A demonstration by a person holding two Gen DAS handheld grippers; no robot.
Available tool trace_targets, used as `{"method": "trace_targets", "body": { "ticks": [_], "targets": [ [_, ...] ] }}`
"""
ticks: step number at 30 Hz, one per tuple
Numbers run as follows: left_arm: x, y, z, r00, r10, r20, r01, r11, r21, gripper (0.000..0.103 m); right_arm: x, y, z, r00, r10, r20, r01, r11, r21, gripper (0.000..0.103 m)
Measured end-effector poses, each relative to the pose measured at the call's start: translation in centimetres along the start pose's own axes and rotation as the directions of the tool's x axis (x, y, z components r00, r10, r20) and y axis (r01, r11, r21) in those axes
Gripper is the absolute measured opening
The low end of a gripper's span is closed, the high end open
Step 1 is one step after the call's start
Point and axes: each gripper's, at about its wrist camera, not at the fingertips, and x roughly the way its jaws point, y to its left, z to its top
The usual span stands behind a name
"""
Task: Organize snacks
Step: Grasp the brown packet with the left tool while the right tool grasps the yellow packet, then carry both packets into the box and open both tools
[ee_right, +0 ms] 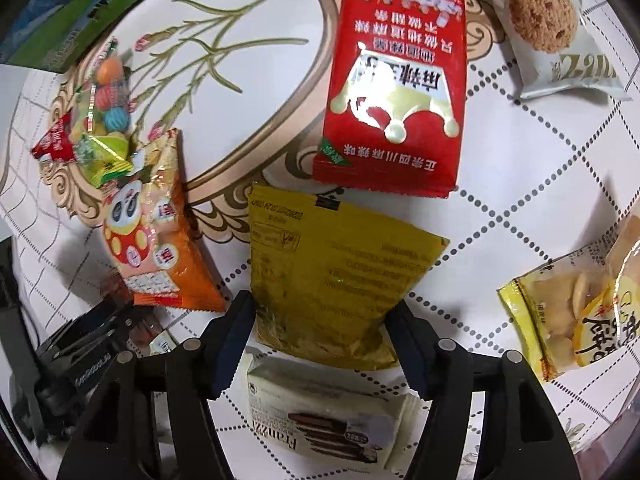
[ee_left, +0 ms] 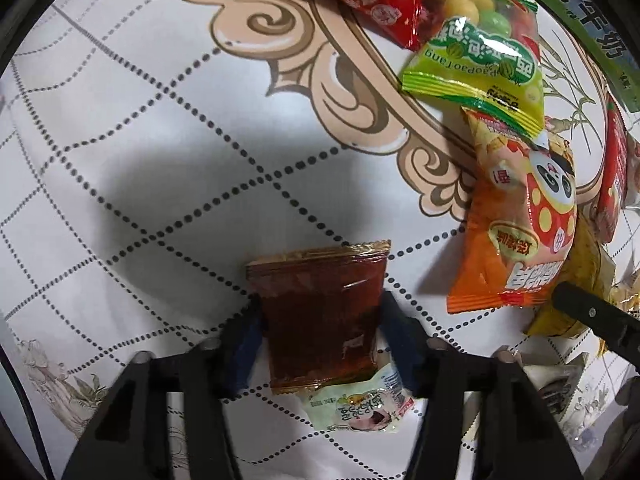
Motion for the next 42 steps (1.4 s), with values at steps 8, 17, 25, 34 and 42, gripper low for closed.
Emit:
{"method": "trace_targets", "body": {
  "ticks": [8,17,25,34,42],
  "targets": [
    [-3.8,-1.5,0.9,0.999,0.029,0.020,-0.030,0.999,0.045,0.050,-0.9,-0.7,-0.6,0.999,0.011,0.046,-0.011,1.000,-0.005,0.050],
    [-12.8,-3.8,1.1,0.991,-0.073,0.112,0.066,0.996,0.067,0.050,-8.4,-2.0,-2.7,0.986,0.131,0.104,-0.125,0.990,-0.056,0.050],
    [-24.2,-5.2,8.0,0.942,-0.255,0.220,0.214,0.958,0.192,0.050,-20.5,-1.0,1.2,0.930,0.256,0.264,-0.227,0.965,-0.133,0.050],
    [-28.1,-9.2,21.8,0.934,-0.215,0.286,0.134,0.952,0.277,0.050,-28.6,0.0,13.7,0.897,0.130,0.423,-0.088,0.989,-0.119,0.050],
    [-22.4,-9.3,34.1,0.975,-0.094,0.202,0.043,0.968,0.246,0.050,-27.0,-0.7,26.3,0.931,0.008,0.364,0.014,0.998,-0.060,0.050]
  ]
}}
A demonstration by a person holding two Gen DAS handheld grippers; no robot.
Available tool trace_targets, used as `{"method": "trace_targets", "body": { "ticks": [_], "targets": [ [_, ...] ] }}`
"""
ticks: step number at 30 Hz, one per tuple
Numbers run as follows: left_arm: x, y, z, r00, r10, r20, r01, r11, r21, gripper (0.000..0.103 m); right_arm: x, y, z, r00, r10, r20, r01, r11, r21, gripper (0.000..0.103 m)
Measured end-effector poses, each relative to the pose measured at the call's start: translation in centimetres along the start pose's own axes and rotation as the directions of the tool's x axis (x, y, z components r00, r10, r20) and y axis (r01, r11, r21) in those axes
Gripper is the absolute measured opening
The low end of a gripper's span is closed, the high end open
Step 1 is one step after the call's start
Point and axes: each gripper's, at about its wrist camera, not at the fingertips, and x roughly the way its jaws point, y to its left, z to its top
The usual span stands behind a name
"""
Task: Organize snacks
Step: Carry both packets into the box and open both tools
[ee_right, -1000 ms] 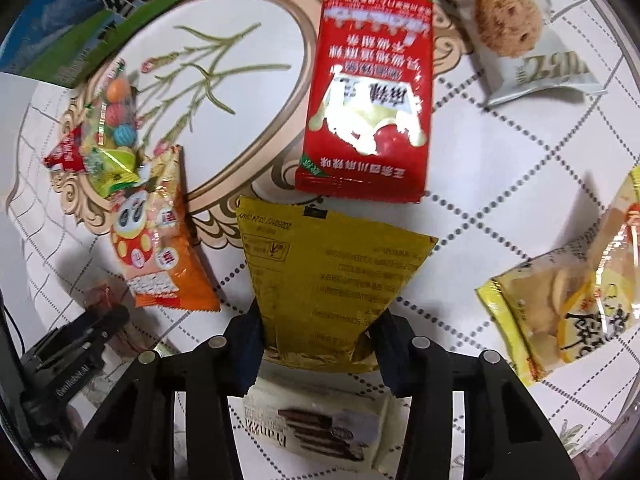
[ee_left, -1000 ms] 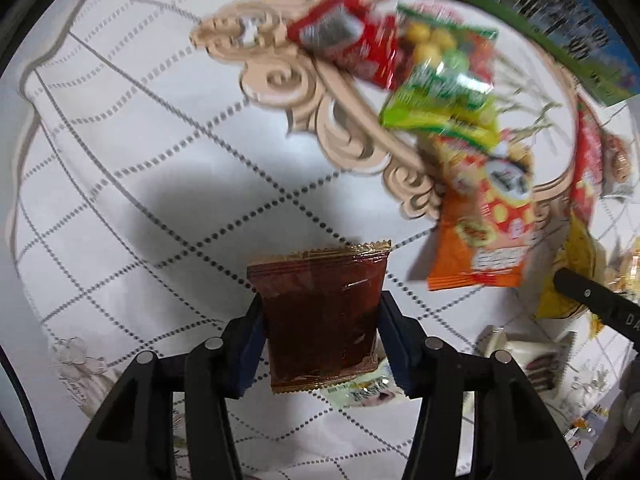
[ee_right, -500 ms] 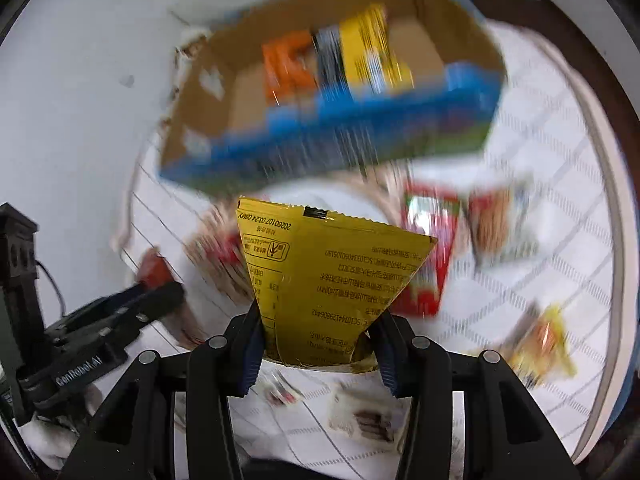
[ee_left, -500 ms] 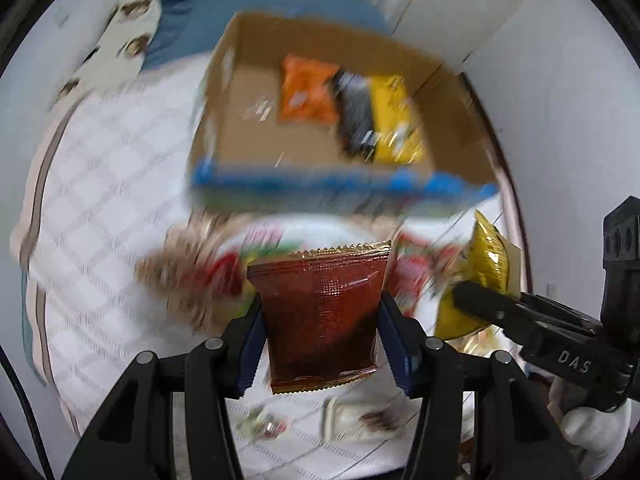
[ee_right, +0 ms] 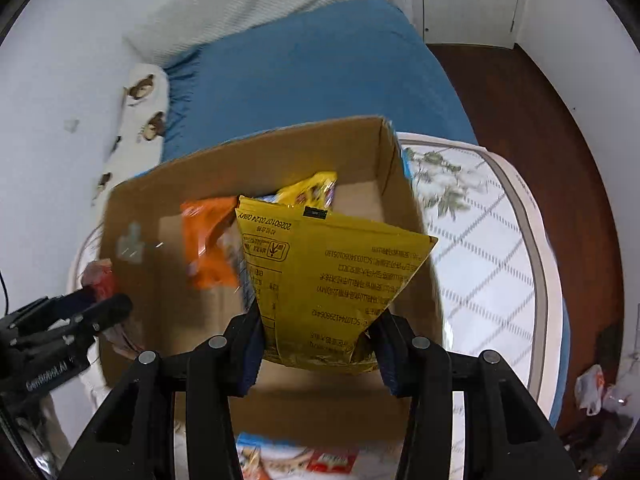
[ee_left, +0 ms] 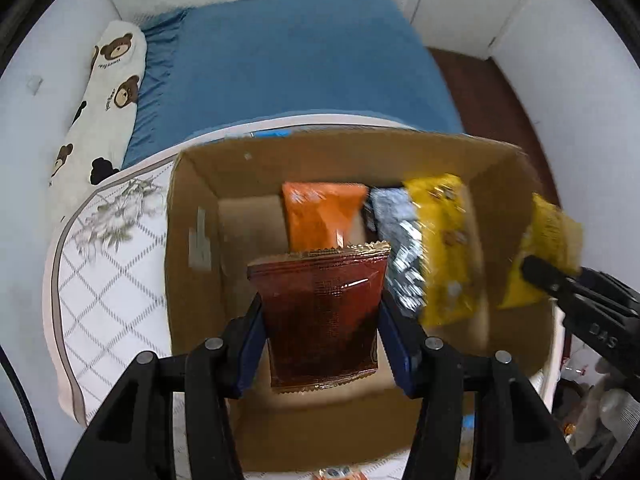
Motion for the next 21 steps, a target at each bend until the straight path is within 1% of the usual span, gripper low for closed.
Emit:
{"method": "trace_targets", "body": {
  "ticks": [2,5,9,10,11,12,13,14,16,17,21],
  "targets": [
    [1.8,0.9,1.6,0.999,0.022,-0.026,-0.022,1.000,-0.007,0.050,1.5,-0.3,1.6,1.000,-0.014,-0.020,0.014,1.000,0.007,0.050],
    [3.6,1.9,3.1,0.998,0.023,-0.054,-0.024,0.999,-0.022,0.050,3.8,-0.2,3.1,0.999,-0.026,-0.043,0.027,1.000,0.015,0.050],
    [5.6,2.9,4.6,0.996,0.029,-0.085,-0.032,0.999,-0.028,0.051,5.4,-0.3,4.0,0.998,-0.047,-0.051,0.048,0.999,0.016,0.051],
    [6.0,3.1,4.9,0.995,0.028,-0.100,-0.032,0.999,-0.032,0.052,5.8,-0.3,4.4,0.997,-0.046,-0.060,0.047,0.999,0.017,0.055],
    [6.5,3.3,5.1,0.993,0.025,-0.116,-0.030,0.999,-0.042,0.054,6.2,-0.3,4.7,0.996,-0.049,-0.069,0.051,0.999,0.016,0.069],
    [6.9,3.6,5.3,0.992,0.010,-0.125,-0.017,0.998,-0.057,0.056,6.6,-0.3,4.9,0.996,-0.055,-0.077,0.056,0.998,0.013,0.077],
    [7.3,3.8,5.4,0.991,-0.001,-0.130,-0.008,0.998,-0.065,0.062,6.9,-0.4,5.2,0.996,-0.047,-0.081,0.049,0.999,0.014,0.080],
    [7.6,4.0,5.6,0.991,-0.006,-0.135,-0.004,0.997,-0.071,0.073,7.1,-0.4,5.3,0.995,-0.054,-0.084,0.055,0.998,0.018,0.080],
    [7.9,4.0,5.5,0.992,-0.013,-0.126,0.003,0.997,-0.074,0.081,7.3,-0.2,5.2,0.995,-0.048,-0.087,0.050,0.999,0.017,0.083],
    [7.9,4.1,5.5,0.993,-0.018,-0.116,0.009,0.997,-0.076,0.081,7.4,0.1,5.1,0.995,-0.049,-0.088,0.050,0.999,0.014,0.086],
    [7.5,3.9,5.1,0.996,-0.018,-0.093,0.012,0.997,-0.071,0.083,7.6,0.5,4.8,0.994,-0.064,-0.088,0.065,0.998,-0.001,0.088]
  ]
}}
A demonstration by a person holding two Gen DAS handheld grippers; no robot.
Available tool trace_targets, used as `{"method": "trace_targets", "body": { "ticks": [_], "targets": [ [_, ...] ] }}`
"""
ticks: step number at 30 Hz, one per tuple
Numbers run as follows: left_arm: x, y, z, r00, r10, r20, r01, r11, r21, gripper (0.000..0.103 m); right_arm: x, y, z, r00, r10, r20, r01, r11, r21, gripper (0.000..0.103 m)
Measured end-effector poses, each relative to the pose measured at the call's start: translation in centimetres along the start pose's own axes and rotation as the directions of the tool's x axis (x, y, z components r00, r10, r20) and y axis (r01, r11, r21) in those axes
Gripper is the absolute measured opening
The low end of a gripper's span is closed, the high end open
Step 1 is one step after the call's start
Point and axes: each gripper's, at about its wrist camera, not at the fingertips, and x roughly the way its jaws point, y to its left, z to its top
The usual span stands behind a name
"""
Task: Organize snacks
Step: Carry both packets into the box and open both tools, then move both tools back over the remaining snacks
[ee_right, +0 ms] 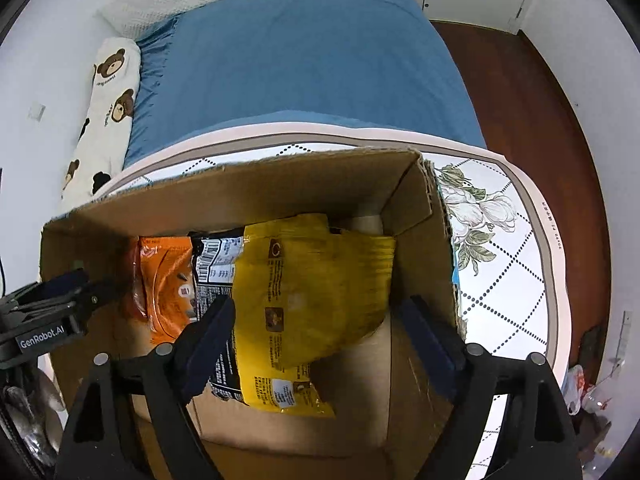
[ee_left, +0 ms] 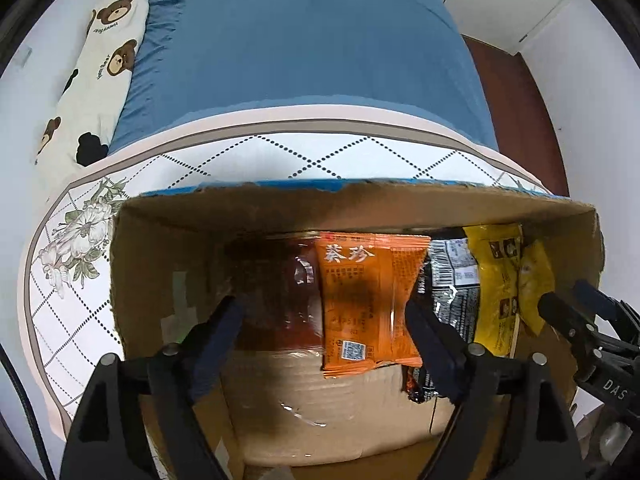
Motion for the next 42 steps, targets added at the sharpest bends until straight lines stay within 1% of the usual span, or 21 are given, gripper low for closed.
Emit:
{"method": "trace_targets", "body": {
  "ticks": [5,8,12,15,20,23,27,33,35,39,41,42],
  "targets": [
    [-1.6,-0.6,-1.5,0.997,0.017,0.073,-0.018,1.000,0.016,0.083,-0.6,0.2,-1.1,1.000,-0.003,0.017,0.003,1.000,0.005,0.088],
    [-2.8,-0.4,-2.7,0.992,0.009,0.125,-0.010,1.000,0.004,0.083,-1.3,0.5,-2.2,0.999,-0.001,0.035,0.001,1.000,0.001,0.088],
    [-4.4,-0.4,-4.8,0.981,0.027,0.193,-0.027,1.000,-0.001,0.083,-2.5,1.1,-3.7,0.997,-0.010,0.073,0.010,1.000,-0.012,0.088],
    [-5.7,-0.4,-6.7,0.969,0.038,0.243,-0.039,0.999,-0.001,0.083,-3.4,1.3,-5.1,0.995,-0.013,0.103,0.016,0.999,-0.027,0.088],
    [-7.4,-0.5,-9.6,0.956,0.031,0.291,-0.032,0.999,-0.003,0.083,-5.2,1.7,-7.7,0.989,-0.003,0.145,0.009,0.999,-0.040,0.088],
    [-8.7,-0.7,-11.5,0.943,0.035,0.332,-0.037,0.999,-0.002,0.083,-6.6,1.8,-9.5,0.983,0.005,0.183,0.004,0.999,-0.049,0.088],
    [-10.7,-1.3,-14.3,0.922,0.036,0.386,-0.042,0.999,0.008,0.083,-8.4,2.0,-11.8,0.971,-0.002,0.240,0.018,0.998,-0.063,0.088],
    [-13.6,-2.2,-18.1,0.890,0.030,0.456,-0.049,0.998,0.029,0.083,-12.3,2.1,-15.5,0.943,-0.007,0.332,0.034,0.996,-0.077,0.088],
    [-14.4,-2.4,-19.2,0.883,0.025,0.468,-0.045,0.999,0.031,0.083,-13.8,2.1,-16.8,0.935,0.008,0.356,0.021,0.997,-0.079,0.088],
    [-15.4,-2.7,-21.9,0.878,0.007,0.478,-0.028,0.999,0.036,0.083,-15.9,2.0,-19.3,0.924,0.040,0.380,-0.009,0.996,-0.084,0.088],
    [-15.3,-2.8,-23.2,0.883,0.004,0.469,-0.025,0.999,0.039,0.083,-16.2,1.7,-20.8,0.927,0.059,0.369,-0.032,0.996,-0.079,0.088],
    [-14.9,-2.8,-24.0,0.889,0.010,0.457,-0.033,0.999,0.041,0.083,-15.9,1.5,-21.7,0.933,0.069,0.353,-0.046,0.996,-0.072,0.088]
  ]
}}
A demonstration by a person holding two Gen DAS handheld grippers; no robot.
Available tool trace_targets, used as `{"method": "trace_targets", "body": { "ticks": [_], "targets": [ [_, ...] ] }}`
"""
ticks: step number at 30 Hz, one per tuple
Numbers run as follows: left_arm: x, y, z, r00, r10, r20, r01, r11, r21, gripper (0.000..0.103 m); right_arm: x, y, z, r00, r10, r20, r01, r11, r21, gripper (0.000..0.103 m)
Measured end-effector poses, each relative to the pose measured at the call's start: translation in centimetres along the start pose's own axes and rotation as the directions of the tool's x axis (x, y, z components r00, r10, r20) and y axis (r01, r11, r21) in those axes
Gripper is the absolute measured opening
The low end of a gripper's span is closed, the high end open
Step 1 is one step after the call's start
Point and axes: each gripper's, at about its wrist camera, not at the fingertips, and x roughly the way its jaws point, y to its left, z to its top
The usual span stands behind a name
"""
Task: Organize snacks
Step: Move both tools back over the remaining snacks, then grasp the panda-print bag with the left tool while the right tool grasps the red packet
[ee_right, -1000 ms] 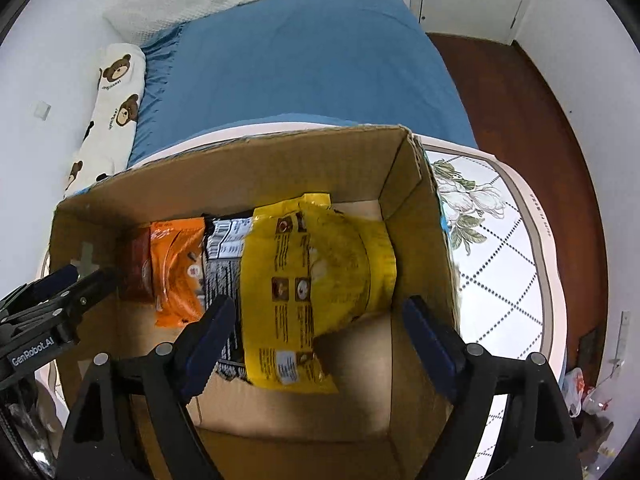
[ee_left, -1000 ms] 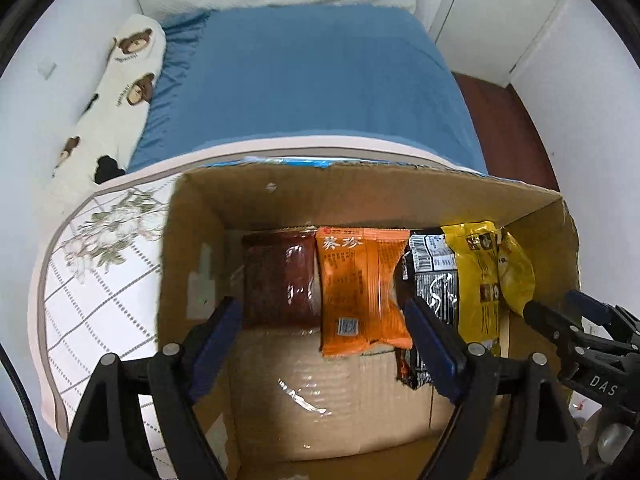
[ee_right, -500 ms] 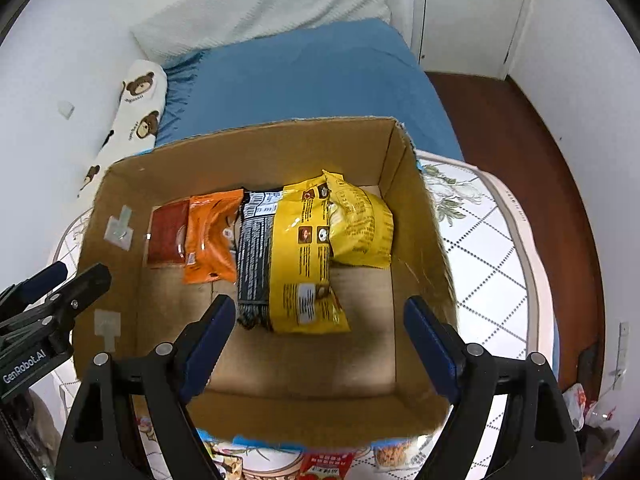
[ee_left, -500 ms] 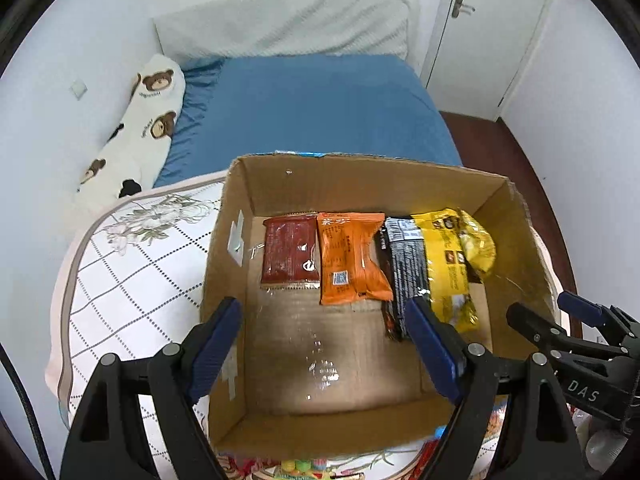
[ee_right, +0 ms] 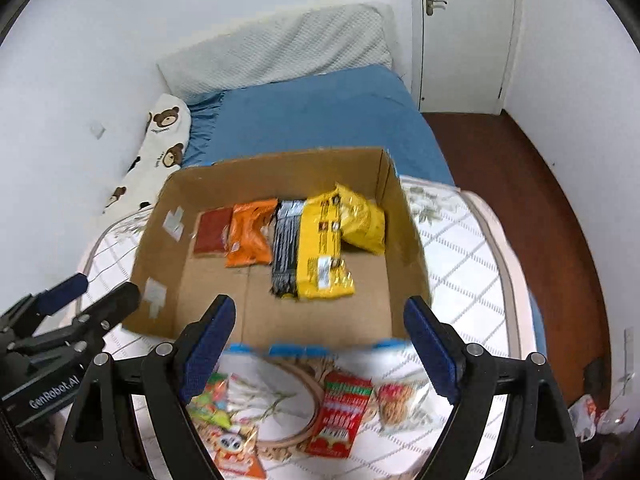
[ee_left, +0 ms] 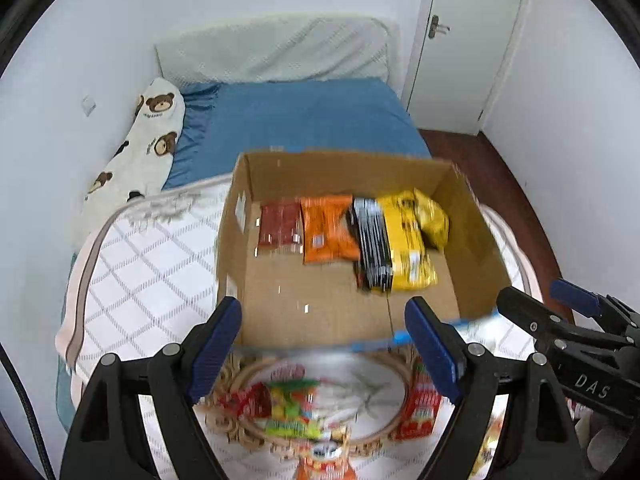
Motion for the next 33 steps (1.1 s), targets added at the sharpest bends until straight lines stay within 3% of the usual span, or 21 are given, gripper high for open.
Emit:
{"method": "trace_targets", "body": {
  "ticks": [4,6,8,12,14,16,19,21,22,25,26,33],
  "targets": [
    [1.5,0.2,-4.8,0.994,0.030,-0.108,-0.030,1.000,0.008,0.083,1.7,-1.2,-4.1,0.995,0.029,-0.097,-0.024,0.998,0.053,0.088],
    [3.4,0.5,-7.7,0.978,0.009,-0.210,-0.010,1.000,-0.002,0.083,3.3,-1.9,-6.4,0.987,0.038,-0.159,-0.027,0.997,0.072,0.088],
    [5.8,0.7,-10.8,0.947,-0.013,-0.320,0.007,1.000,-0.020,0.083,4.9,-2.6,-8.9,0.974,0.050,-0.220,-0.030,0.995,0.098,0.088],
    [11.1,-0.2,-15.7,0.863,-0.041,-0.503,0.032,0.999,-0.026,0.083,8.3,-3.8,-12.1,0.952,0.053,-0.301,-0.014,0.992,0.128,0.088],
    [13.6,-0.5,-17.3,0.828,-0.042,-0.559,0.026,0.999,-0.037,0.083,10.5,-4.4,-13.2,0.938,0.053,-0.342,-0.002,0.989,0.149,0.088],
    [15.3,-0.8,-18.0,0.806,-0.045,-0.590,0.024,0.999,-0.044,0.083,12.5,-4.7,-13.9,0.926,0.059,-0.373,0.002,0.987,0.161,0.088],
    [16.9,-0.9,-18.4,0.810,-0.028,-0.586,-0.003,0.999,-0.052,0.082,15.6,-4.7,-14.7,0.910,0.046,-0.411,0.024,0.986,0.164,0.087],
    [17.4,-0.9,-18.6,0.814,-0.016,-0.580,-0.019,0.998,-0.054,0.065,17.0,-4.7,-15.1,0.904,0.032,-0.426,0.042,0.986,0.163,0.083],
    [17.6,-0.9,-18.7,0.813,-0.014,-0.582,-0.022,0.998,-0.055,0.063,17.9,-4.6,-15.4,0.898,0.036,-0.439,0.041,0.985,0.166,0.076],
    [17.7,-0.8,-19.1,0.814,-0.020,-0.580,-0.021,0.998,-0.065,0.062,18.5,-4.1,-16.1,0.902,-0.019,-0.431,0.079,0.990,0.121,0.065],
    [17.7,-0.7,-19.2,0.814,-0.023,-0.580,-0.020,0.998,-0.067,0.062,18.2,-3.7,-16.3,0.904,-0.034,-0.426,0.081,0.992,0.093,0.057],
    [18.1,-0.3,-21.2,0.783,-0.062,-0.618,0.003,0.995,-0.096,0.063,16.6,-2.2,-21.7,0.859,-0.011,-0.512,0.016,1.000,0.006,0.055]
  ]
}}
